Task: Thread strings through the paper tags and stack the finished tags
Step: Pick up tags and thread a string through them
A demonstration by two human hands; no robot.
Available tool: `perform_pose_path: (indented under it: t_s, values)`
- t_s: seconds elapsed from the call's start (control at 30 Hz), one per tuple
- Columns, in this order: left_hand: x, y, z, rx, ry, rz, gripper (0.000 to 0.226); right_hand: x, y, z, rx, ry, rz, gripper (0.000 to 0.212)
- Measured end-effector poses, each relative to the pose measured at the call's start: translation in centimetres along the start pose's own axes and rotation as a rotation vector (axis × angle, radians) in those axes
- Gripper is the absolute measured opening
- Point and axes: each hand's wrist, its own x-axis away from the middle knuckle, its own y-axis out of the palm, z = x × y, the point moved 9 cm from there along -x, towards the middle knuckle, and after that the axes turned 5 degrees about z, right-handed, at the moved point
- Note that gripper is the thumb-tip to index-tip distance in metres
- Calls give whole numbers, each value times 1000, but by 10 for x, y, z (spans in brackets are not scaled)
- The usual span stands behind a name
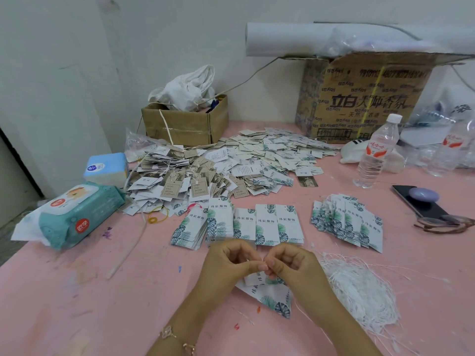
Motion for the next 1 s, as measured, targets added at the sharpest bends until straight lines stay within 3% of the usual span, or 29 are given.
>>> perform_pose_path:
  t_s: [0.43, 0.77, 0.87, 1.0]
  values:
    - [0, 0, -1, -6, 4, 32, 16, 2, -3, -4, 27, -43, 51, 11]
    - [0, 2, -3, 26, -32, -41, 13, 2, 4, -5, 62, -85, -33, 11]
    - [0, 5, 0, 29, -40, -34, 7, -1, -1, -3, 49, -69, 2, 28]
    - [0, 0, -6, 280, -158, 54, 9, 2, 0, 1, 448, -169, -47, 38]
